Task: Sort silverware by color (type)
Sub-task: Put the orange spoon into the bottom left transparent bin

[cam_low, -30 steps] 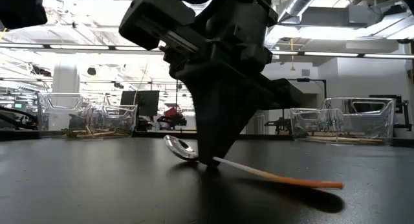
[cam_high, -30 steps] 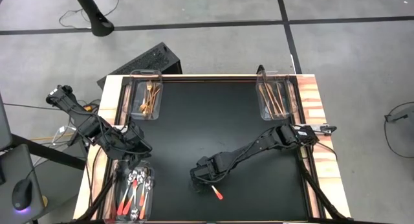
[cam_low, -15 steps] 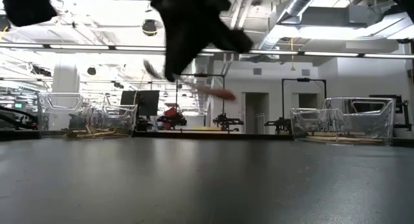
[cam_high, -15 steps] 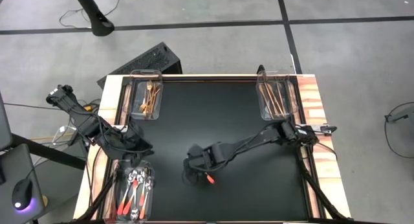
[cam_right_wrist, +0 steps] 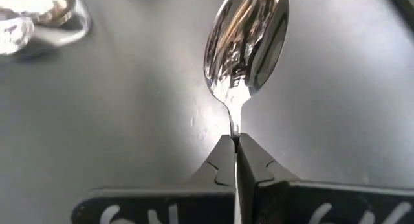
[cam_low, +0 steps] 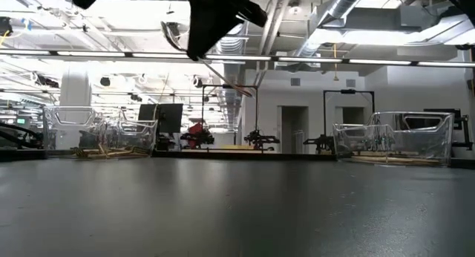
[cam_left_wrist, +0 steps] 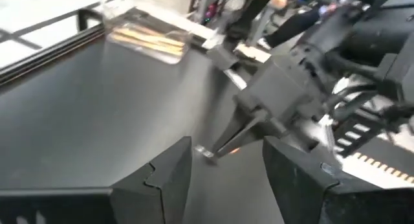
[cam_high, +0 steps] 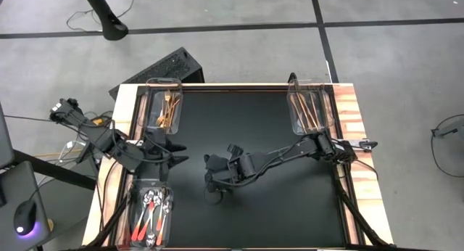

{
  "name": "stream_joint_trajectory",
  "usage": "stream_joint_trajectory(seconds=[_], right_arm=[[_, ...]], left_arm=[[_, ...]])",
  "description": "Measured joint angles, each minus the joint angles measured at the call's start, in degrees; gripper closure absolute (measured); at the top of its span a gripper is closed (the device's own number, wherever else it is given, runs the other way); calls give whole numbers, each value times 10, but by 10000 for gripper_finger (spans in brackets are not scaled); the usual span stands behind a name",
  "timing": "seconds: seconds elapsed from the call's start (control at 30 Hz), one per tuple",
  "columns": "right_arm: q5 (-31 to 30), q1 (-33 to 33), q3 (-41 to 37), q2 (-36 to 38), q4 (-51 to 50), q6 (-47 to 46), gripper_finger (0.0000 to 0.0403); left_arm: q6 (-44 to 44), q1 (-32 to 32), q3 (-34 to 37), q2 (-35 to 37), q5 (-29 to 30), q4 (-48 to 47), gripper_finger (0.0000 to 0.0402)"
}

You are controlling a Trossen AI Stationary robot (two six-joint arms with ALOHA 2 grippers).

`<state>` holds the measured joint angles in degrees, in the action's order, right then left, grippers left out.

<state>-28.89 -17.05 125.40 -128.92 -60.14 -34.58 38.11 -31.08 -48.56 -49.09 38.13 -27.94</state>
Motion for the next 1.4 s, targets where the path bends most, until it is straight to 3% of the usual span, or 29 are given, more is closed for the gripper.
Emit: stream_joint_trajectory(seconds=[0.3,0.47,0.67,0.8,0.93,1.13,1.4], right_arm=[[-104,0,1,2,4,35,397],[-133,-1,1,3,5,66,397],[-149,-1,22,3,2,98,397],[-162,5,34,4,5,121,397],[-163,13,44,4,8,141,397],[-164,19,44,4,9,165,397],[-163,23,44,4,12,171,391]], left_arm=[[50,79,0,-68,-19,40,216],[39,108,0,-102,-28,62,216],[31,148,0,-134,-93,88,216],[40,164,0,-147,-104,83,222],[40,167,0,-146,-85,84,266],[15,170,0,-142,-67,81,383],[-12,175,0,-141,-62,80,399]])
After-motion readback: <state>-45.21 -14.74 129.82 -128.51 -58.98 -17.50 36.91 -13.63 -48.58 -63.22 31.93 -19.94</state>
